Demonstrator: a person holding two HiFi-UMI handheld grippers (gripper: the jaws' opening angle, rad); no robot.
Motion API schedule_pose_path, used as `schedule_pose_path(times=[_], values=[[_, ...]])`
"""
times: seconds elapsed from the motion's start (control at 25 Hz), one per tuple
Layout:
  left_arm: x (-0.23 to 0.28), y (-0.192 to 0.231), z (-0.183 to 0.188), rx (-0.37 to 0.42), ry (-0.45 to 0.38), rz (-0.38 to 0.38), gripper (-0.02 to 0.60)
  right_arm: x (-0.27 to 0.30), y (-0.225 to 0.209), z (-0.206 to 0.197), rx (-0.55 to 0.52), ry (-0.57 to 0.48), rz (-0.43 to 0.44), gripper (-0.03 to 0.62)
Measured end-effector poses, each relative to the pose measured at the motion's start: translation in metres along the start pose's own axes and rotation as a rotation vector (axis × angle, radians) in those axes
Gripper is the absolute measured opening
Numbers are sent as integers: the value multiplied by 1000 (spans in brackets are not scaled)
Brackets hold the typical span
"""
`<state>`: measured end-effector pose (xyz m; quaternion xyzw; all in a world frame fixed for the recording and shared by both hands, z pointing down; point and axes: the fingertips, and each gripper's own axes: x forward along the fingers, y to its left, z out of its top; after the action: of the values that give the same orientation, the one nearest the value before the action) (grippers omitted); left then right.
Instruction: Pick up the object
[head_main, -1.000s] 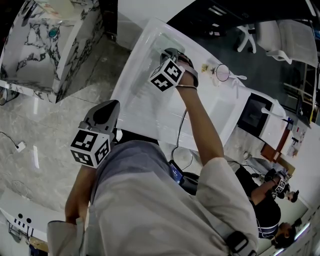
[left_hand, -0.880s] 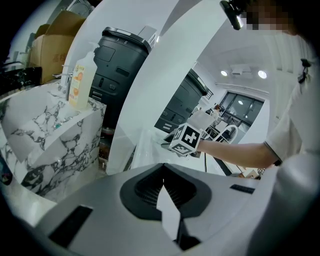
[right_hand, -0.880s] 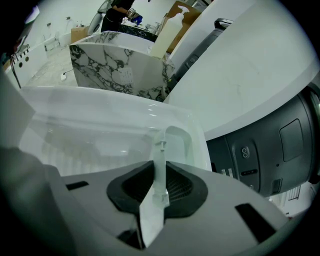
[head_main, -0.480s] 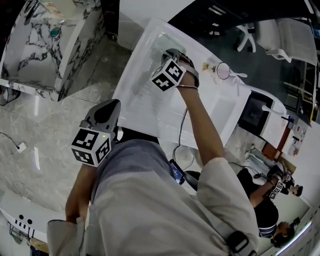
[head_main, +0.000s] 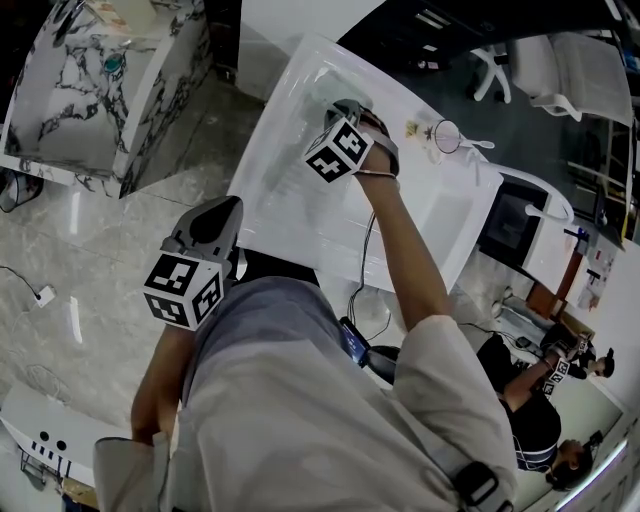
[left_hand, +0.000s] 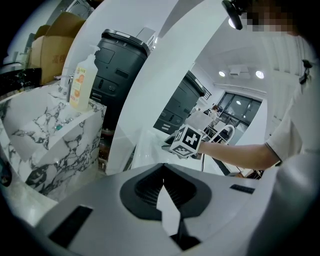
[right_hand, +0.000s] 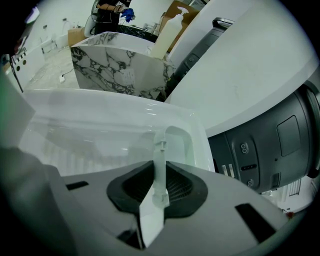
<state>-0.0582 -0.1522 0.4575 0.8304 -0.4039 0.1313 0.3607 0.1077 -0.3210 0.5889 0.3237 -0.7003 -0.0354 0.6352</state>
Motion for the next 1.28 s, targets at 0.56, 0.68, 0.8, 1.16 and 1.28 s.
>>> schedule_pose_path(times=[0.56, 0.68, 0.8, 1.16, 1.28], values=[[-12, 0, 0, 20, -10, 4, 6, -15, 7, -2, 34, -1, -3, 67], [-16, 5, 1, 34, -15, 18, 6, -18, 7, -3, 51, -1, -7, 67], [-17, 6, -1, 37, -9, 13, 6, -22, 8, -4, 56, 0, -8, 68], [-20, -4, -10, 43, 8, -20, 6, -34, 13, -10, 76, 4, -16, 67], [-22, -8, -12, 46, 12, -26, 6, -39, 14, -12, 75, 6, -26, 67]])
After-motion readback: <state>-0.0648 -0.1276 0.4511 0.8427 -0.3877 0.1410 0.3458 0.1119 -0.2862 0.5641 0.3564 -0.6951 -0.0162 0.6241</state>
